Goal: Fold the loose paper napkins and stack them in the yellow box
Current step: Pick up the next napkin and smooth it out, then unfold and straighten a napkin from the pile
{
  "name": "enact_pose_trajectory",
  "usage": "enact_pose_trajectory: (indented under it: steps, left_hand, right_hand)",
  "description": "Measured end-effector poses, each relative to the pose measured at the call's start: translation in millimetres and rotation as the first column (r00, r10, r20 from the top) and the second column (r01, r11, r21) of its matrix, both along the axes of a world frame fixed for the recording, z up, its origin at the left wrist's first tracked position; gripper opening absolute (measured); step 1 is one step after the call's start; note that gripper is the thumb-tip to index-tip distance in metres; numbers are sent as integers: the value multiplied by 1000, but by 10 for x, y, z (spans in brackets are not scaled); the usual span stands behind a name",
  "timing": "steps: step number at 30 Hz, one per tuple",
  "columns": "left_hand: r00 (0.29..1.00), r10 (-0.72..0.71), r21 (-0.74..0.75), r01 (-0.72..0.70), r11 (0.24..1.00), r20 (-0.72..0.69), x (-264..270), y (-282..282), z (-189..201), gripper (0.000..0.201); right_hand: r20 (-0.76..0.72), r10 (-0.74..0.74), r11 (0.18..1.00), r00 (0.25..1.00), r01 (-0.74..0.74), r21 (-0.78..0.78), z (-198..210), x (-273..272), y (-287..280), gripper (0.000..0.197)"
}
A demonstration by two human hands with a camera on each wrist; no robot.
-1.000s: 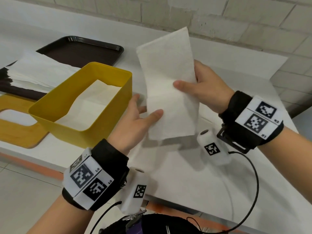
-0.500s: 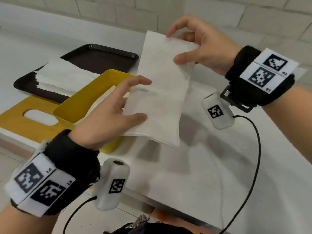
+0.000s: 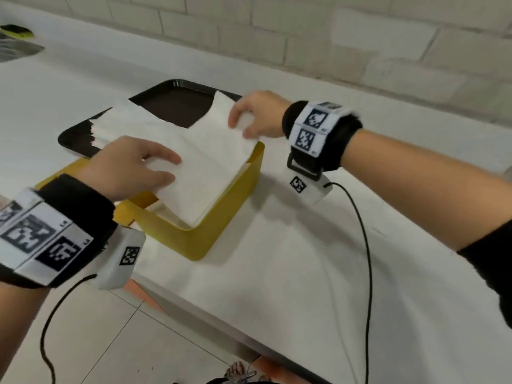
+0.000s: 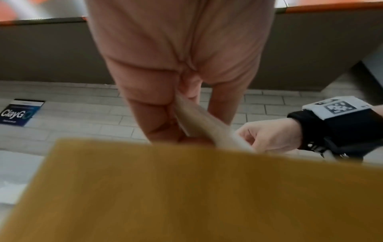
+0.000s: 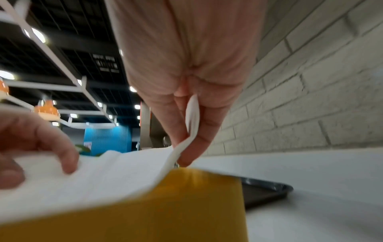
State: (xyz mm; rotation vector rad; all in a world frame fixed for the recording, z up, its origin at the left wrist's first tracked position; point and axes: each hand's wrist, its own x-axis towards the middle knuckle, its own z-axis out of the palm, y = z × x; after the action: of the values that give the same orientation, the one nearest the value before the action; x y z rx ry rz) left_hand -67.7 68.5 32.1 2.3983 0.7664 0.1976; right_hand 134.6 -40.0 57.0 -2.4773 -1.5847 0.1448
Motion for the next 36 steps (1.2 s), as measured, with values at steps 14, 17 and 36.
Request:
enact_pose_trajectory:
  steps: [14,17,36]
  left_hand:
    - [890,19,117,39,992,-456,200,-81,-266,44]
    - [810,2,290,207,934,-586,226,-149,-237,40]
    - [627,-321,-67,393,917,-710,313,-264,-190,37]
  right_hand:
    - [73,179,829,981,-110,-548,-469,-125,406,47]
    - [195,276,804,941,-114,-584,-474,-200,408,42]
    - [67,300,751,952,-192,-631,-428,-225,400,49]
